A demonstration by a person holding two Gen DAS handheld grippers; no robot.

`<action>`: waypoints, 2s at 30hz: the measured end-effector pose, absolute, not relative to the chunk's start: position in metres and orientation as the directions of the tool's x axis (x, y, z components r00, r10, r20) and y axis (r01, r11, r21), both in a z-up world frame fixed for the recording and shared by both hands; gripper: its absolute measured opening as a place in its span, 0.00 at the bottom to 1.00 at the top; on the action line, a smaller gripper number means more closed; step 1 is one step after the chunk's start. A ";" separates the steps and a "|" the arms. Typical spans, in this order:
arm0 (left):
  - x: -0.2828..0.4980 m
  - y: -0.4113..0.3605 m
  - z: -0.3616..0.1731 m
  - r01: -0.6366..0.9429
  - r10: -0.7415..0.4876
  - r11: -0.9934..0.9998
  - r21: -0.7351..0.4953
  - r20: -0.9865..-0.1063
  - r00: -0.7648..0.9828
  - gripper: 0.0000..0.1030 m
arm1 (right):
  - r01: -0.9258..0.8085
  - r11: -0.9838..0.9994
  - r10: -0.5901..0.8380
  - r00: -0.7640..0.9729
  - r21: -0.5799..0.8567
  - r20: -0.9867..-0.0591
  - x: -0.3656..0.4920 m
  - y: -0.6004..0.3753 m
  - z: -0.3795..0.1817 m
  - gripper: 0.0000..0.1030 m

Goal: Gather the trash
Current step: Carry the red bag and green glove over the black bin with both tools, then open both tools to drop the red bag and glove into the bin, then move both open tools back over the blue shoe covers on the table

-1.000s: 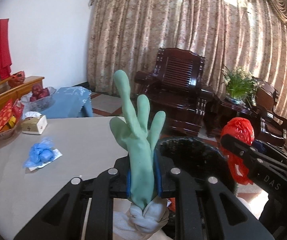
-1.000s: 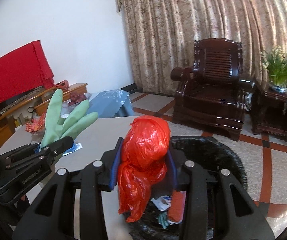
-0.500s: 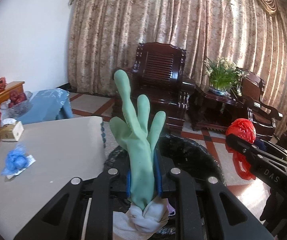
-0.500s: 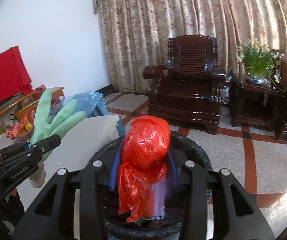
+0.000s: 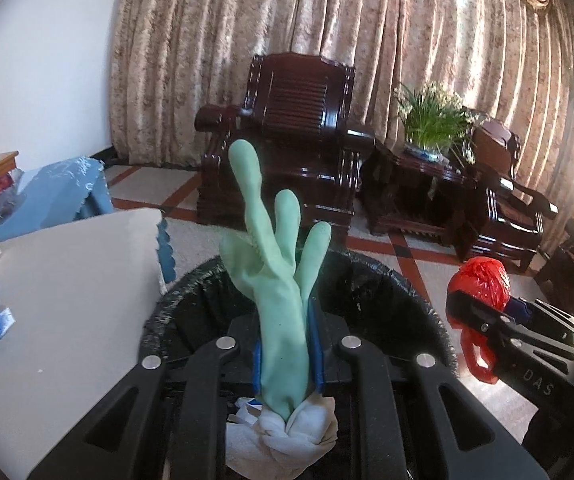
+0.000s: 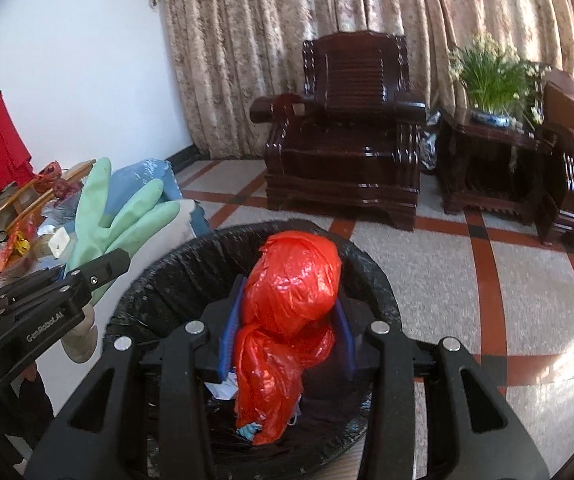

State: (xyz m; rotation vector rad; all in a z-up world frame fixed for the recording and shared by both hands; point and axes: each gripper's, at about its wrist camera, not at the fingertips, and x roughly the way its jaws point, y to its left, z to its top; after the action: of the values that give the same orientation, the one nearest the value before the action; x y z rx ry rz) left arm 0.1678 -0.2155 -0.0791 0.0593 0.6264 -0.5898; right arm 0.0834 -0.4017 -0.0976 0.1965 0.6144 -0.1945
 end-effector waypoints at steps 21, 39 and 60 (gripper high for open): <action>0.189 -0.202 -0.082 0.503 -0.476 0.856 -0.123 -0.568 0.671 0.74 | 0.298 0.947 -0.167 0.776 0.120 -0.608 0.092 -0.402 -0.111 0.92; 0.191 0.000 -0.070 0.164 -0.163 0.985 -0.043 -0.514 0.842 0.79 | -0.007 0.997 0.052 0.827 0.081 -0.560 0.151 -0.258 -0.085 0.93; 0.227 0.223 -0.130 -0.249 0.193 0.969 -0.007 -0.612 0.767 0.79 | -0.357 0.928 0.344 0.709 0.107 -0.616 0.293 0.006 -0.126 0.93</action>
State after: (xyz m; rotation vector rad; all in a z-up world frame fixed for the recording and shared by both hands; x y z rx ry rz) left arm 0.2267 0.2234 -0.1305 -0.0893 0.6542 0.2399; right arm 0.2934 0.0056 -0.1262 -0.0204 0.6796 0.3892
